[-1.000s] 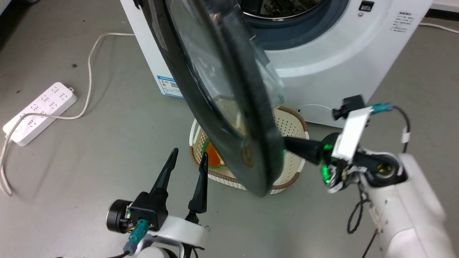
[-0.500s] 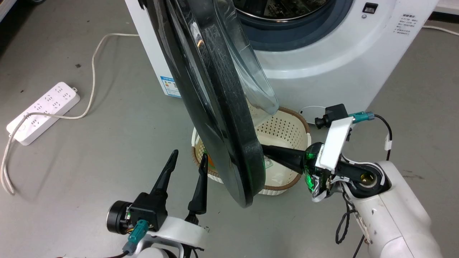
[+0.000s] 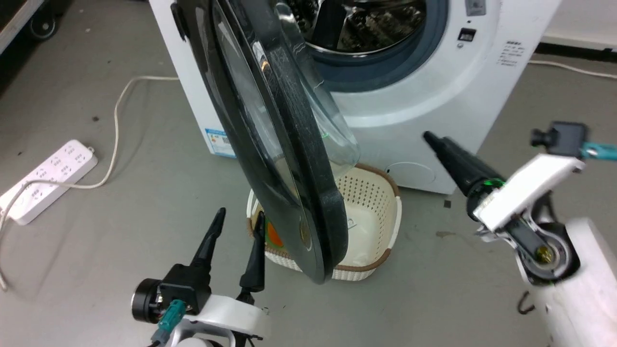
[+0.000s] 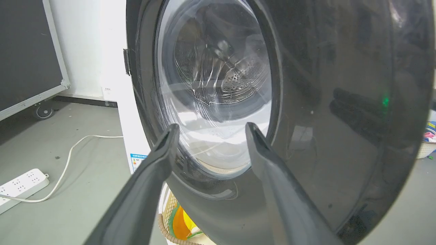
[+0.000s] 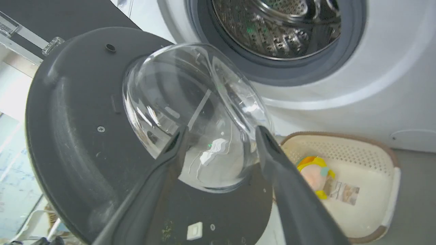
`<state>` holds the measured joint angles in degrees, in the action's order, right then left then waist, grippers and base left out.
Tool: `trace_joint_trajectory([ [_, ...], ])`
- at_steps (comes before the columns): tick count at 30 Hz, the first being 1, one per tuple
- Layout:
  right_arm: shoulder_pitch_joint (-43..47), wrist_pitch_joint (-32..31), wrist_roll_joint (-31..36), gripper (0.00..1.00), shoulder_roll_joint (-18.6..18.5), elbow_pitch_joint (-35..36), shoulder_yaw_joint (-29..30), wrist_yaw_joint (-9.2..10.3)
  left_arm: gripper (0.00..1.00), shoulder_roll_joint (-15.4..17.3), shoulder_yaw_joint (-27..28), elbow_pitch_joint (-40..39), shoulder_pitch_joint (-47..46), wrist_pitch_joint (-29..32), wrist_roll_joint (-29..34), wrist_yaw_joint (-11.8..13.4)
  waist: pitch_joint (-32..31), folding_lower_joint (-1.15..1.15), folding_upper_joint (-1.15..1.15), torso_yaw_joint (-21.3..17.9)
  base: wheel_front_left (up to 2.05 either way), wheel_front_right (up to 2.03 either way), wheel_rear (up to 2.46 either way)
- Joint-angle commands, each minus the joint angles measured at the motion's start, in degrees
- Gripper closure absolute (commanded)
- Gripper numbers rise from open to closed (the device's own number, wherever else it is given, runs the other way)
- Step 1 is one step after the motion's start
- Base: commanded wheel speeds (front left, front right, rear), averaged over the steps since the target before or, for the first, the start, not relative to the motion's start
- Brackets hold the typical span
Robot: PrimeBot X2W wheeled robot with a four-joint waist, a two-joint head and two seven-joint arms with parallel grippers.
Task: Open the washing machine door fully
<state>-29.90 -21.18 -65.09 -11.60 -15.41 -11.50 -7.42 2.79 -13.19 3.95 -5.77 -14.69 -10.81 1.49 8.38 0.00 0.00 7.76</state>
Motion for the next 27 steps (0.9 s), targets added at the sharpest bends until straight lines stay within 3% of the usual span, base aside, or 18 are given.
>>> trace_joint_trajectory([
  [1,2.52,4.82,4.31,0.00,-1.78,2.71,-0.76,-0.07,0.00,0.09,0.58,0.11,0.74,-0.30,-0.36,-0.32,-1.15,0.00,0.00,-0.93,0.00,0.00,0.00],
  [7,9.55,24.55,22.21,0.00,-7.94,6.59,-3.07,-0.07,0.00,0.09,1.95,0.48,2.22,-0.30,-0.89,-0.80,-3.77,0.00,0.00,-2.78,0.00,0.00,0.00],
  [11,14.02,33.29,36.33,0.00,-9.08,5.24,-1.09,-0.07,0.00,0.09,3.26,0.58,3.16,-0.30,-0.93,-1.20,-4.92,0.00,0.00,-4.19,0.00,0.00,0.00],
  [20,25.96,36.09,57.58,0.00,1.47,11.01,9.88,-0.07,0.00,0.09,6.22,0.40,4.16,-0.30,-0.52,-2.26,-6.00,0.00,0.00,-7.01,0.00,0.00,0.00],
  [27,31.04,36.16,64.49,0.00,7.19,16.02,13.90,-0.07,0.00,0.09,6.70,0.99,5.17,-0.30,0.11,-3.23,-6.00,0.00,0.00,-8.33,0.00,0.00,0.00],
])
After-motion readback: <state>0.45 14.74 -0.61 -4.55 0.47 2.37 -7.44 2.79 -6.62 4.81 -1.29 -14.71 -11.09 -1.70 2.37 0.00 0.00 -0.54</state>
